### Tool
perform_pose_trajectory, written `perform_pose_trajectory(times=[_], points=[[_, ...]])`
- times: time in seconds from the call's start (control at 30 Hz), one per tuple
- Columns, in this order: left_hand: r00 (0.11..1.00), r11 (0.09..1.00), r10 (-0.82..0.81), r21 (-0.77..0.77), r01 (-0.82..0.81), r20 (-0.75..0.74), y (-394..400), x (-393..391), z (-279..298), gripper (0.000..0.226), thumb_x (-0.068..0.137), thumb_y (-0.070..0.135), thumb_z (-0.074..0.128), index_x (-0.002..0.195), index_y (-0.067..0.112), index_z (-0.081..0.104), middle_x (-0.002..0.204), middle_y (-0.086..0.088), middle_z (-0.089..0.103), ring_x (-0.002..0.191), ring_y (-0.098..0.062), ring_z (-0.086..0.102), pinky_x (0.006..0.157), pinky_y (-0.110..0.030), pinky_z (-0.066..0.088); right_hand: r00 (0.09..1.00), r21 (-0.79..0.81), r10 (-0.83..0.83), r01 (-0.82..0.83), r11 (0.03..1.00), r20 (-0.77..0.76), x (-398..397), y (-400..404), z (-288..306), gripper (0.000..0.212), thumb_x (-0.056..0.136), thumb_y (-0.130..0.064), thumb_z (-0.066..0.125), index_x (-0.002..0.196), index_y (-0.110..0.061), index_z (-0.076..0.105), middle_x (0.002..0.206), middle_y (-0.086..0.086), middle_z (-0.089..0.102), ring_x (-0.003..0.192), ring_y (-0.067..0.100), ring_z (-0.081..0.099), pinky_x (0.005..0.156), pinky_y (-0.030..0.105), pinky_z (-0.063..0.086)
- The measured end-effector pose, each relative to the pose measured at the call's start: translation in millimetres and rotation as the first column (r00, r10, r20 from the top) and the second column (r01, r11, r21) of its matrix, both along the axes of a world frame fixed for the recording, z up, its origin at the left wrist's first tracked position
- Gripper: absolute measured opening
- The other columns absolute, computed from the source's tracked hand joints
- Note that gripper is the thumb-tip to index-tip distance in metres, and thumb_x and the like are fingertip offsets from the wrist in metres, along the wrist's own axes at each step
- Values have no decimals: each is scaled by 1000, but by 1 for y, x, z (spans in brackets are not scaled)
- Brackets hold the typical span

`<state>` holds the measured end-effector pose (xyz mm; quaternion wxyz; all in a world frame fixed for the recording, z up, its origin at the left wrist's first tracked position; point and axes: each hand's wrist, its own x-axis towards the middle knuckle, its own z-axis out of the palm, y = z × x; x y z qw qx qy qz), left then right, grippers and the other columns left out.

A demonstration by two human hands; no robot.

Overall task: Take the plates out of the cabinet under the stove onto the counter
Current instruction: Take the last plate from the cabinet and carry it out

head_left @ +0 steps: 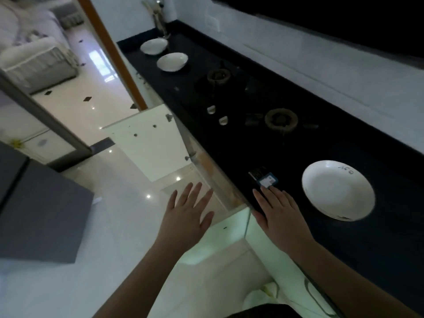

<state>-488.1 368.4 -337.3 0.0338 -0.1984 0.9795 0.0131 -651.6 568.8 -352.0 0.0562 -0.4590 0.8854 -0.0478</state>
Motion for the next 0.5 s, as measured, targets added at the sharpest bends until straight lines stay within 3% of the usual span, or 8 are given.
perform_pose_trajectory(times=[0.13, 0.27, 0.5], points=[[994, 992, 113, 57, -113, 4, -16, 80, -1, 63, 97, 57, 13, 154, 35, 26, 162, -1, 25, 151, -22, 15, 121, -50, 15, 997, -1, 80, -80, 997, -18, 62, -41, 5, 61, 96, -47, 29, 142, -12, 48, 136, 14, 58, 126, 33, 53, 106, 48, 42], [972, 970, 230, 68, -233, 59, -34, 162, -5, 67, 94, 62, 3, 156, 38, 7, 166, 4, 8, 152, -18, -2, 122, -45, 0, 988, -24, 156, -156, 987, -18, 135, -76, 11, 60, 95, -46, 31, 139, -10, 51, 133, 14, 60, 118, 36, 59, 99, 48, 47], [918, 915, 396, 68, -398, 34, -52, 291, 1, 70, 91, 64, -5, 156, 38, 3, 166, 5, 5, 152, -17, -6, 121, -46, -4, 952, -59, 306, -307, 950, -15, 245, -124, 17, 61, 95, -48, 28, 136, -11, 55, 135, 11, 59, 125, 33, 55, 105, 48, 42]])
